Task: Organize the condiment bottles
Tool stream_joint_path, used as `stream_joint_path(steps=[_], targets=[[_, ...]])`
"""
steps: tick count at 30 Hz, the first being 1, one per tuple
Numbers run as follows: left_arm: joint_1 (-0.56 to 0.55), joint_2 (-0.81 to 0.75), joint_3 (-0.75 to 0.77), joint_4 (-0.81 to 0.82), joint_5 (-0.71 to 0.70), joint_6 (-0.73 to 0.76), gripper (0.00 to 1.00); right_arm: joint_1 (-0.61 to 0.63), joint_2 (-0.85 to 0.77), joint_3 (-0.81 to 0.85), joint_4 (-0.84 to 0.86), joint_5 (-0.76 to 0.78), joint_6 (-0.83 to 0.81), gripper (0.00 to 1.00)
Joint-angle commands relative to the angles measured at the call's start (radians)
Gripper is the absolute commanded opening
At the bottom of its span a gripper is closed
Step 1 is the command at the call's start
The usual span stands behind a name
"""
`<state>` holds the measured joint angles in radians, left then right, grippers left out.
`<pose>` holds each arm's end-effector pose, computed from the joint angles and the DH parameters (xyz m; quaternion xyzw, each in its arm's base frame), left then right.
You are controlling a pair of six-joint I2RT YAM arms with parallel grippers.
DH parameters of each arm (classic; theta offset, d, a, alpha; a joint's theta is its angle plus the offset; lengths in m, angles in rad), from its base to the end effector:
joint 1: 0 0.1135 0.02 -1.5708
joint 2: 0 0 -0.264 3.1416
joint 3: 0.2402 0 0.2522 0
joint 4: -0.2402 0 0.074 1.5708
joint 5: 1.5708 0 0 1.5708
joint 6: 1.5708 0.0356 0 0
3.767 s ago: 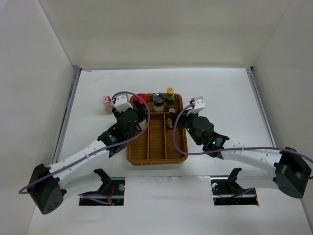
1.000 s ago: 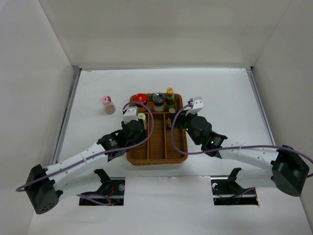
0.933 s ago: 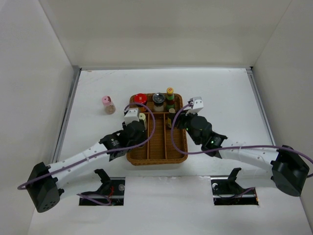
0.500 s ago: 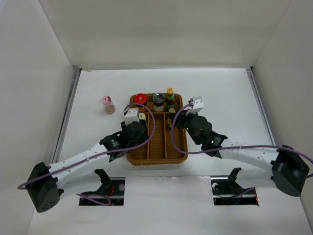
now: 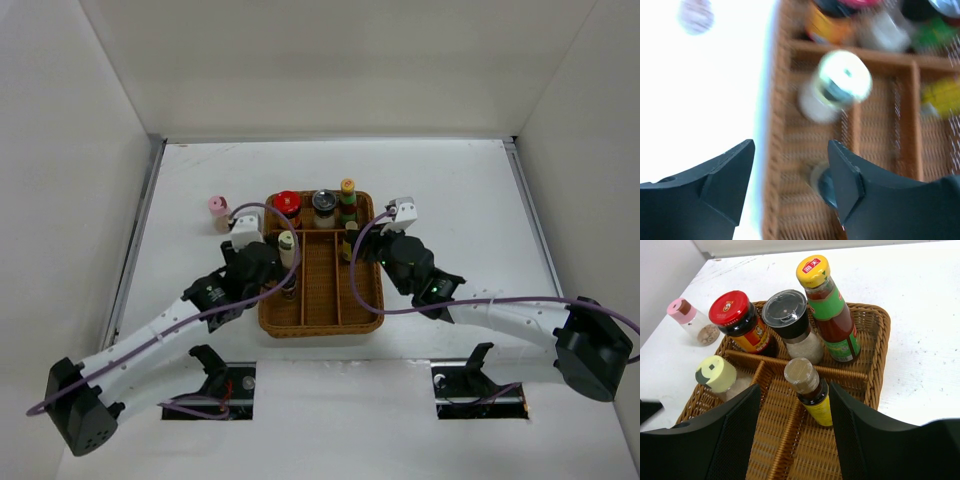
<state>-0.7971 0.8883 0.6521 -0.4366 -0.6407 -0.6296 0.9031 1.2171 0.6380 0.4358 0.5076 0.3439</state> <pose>0.1451 -0.1181 0.2555 -0.0647 0.8635 -0.0551 0.4972 0.1810 0.2017 0.2623 -0.0439 0.7486 0.2159 0.6253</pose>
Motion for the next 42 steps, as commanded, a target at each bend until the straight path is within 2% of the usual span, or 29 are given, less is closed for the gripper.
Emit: stream_joint_path(steps=[1, 4, 7, 12, 16, 24, 30, 37, 42], targets=[[0.092, -0.045, 0.047, 0.025, -0.1, 0.053, 0.6, -0.007, -0.01, 0.0, 0.054, 0.011, 0.001, 0.62], [0.225, 0.007, 0.018, 0.21, -0.051, 0.071, 0.61, -0.003, -0.008, 0.002, 0.054, 0.011, -0.002, 0.62], [0.368, 0.171, 0.056, 0.366, 0.03, 0.065, 0.62, -0.003, -0.001, 0.005, 0.054, 0.002, 0.004, 0.61], [0.502, 0.418, 0.193, 0.461, 0.007, 0.036, 0.62, -0.002, -0.001, 0.006, 0.054, 0.002, 0.003, 0.61], [0.584, 0.504, 0.241, 0.507, -0.024, 0.03, 0.65, -0.002, -0.018, -0.003, 0.061, 0.002, 0.001, 0.62], [0.655, 0.629, 0.32, 0.518, 0.078, 0.061, 0.65, 0.003, -0.011, 0.006, 0.057, 0.0, -0.002, 0.62], [0.664, 0.71, 0.377, 0.523, 0.133, 0.071, 0.64, 0.015, 0.004, 0.012, 0.06, -0.001, -0.002, 0.62], [0.68, 0.742, 0.377, 0.523, 0.124, 0.061, 0.55, 0.016, -0.001, 0.005, 0.063, -0.001, 0.001, 0.62], [0.677, 0.738, 0.366, 0.524, 0.122, 0.054, 0.39, 0.016, 0.004, 0.005, 0.064, -0.001, 0.001, 0.62]])
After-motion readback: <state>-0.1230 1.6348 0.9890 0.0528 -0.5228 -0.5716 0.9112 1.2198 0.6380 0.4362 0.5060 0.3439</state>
